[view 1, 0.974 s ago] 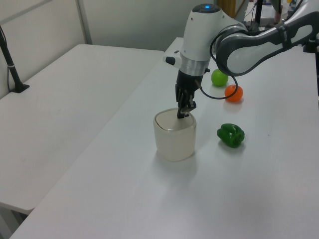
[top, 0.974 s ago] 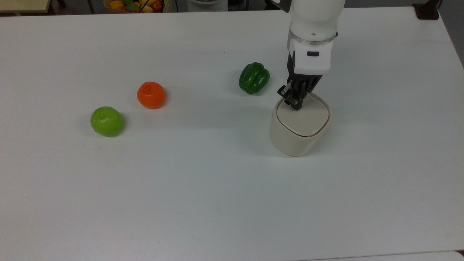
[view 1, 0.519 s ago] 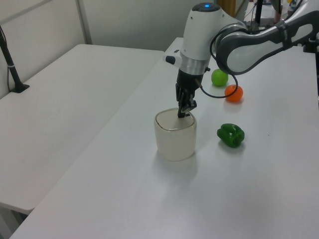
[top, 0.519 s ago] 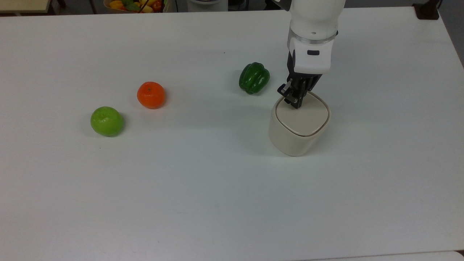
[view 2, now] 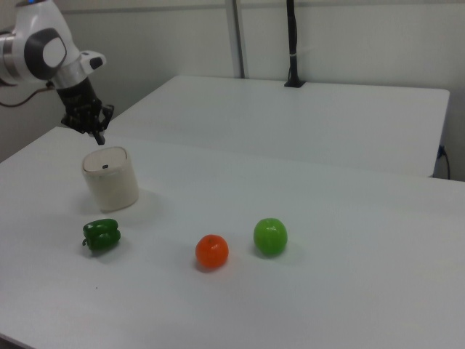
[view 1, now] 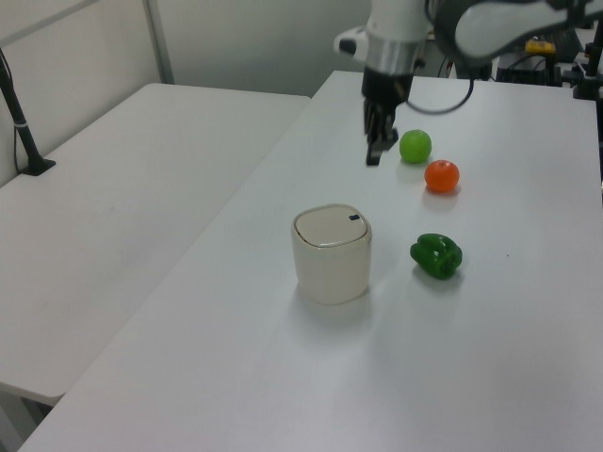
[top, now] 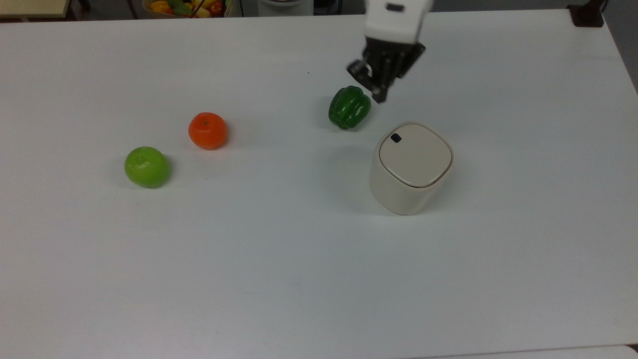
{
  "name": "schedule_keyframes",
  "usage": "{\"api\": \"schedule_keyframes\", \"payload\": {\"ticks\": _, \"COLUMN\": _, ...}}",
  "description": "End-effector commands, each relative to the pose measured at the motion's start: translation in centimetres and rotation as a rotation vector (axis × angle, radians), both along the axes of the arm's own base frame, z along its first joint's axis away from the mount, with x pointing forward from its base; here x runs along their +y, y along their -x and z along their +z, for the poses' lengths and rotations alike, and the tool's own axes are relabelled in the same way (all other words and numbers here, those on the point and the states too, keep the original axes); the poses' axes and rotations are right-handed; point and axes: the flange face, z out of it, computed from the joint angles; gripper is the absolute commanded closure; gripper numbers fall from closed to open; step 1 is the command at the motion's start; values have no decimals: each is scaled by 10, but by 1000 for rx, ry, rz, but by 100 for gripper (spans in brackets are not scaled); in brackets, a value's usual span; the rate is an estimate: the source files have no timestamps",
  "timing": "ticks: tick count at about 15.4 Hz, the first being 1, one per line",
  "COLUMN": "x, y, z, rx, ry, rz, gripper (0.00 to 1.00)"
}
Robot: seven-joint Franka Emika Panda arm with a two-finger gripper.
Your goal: Close garbage bin
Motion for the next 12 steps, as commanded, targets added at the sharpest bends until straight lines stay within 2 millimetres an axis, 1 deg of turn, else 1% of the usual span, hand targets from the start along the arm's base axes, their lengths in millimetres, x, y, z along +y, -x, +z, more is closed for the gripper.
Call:
{"api": "schedule_keyframes", "payload": {"ticks": 1, "x": -56, "y": 25, "z": 45, "rx": 68, "ry": -3, "rz": -151, "gripper": 100}}
{"api": "schedule_keyframes", "payload": {"ticks": 3, "x": -93, "y": 36, "z": 65, "rx": 104, "ry": 1, "rz": -260, "gripper": 100}}
{"api": "schedule_keyframes", "payload": {"ticks": 4, "x": -111, "y": 40, "z": 72, "rx": 118, "ry": 0, "rz": -325, "gripper": 100}}
{"api": "schedule_keyframes", "payload": {"ticks": 6, "x": -140, "y": 48, "z": 83, "rx": 131, "ry": 1, "rz": -427, "gripper": 100}}
{"api": "schedule_keyframes", "payload": {"ticks": 7, "x": -151, "y": 49, "z": 84, "rx": 136, "ry": 2, "rz": -460, "gripper": 94}}
{"api": "schedule_keyframes", "payload": {"ticks": 8, "x": -162, "y": 49, "z": 85, "rx": 138, "ry": -2, "rz": -498, "gripper": 86}}
{"api": "schedule_keyframes", "payload": {"ticks": 9, "x": -173, "y": 48, "z": 85, "rx": 138, "ry": -7, "rz": -531, "gripper": 85}}
{"api": "schedule_keyframes", "payload": {"ticks": 10, "x": -179, "y": 48, "z": 84, "rx": 147, "ry": -4, "rz": -546, "gripper": 79}}
{"api": "schedule_keyframes", "payload": {"ticks": 11, "x": -183, "y": 49, "z": 82, "rx": 157, "ry": -1, "rz": -554, "gripper": 58}}
{"api": "schedule_keyframes", "payload": {"ticks": 12, "x": -191, "y": 49, "z": 81, "rx": 163, "ry": 0, "rz": -570, "gripper": 30}}
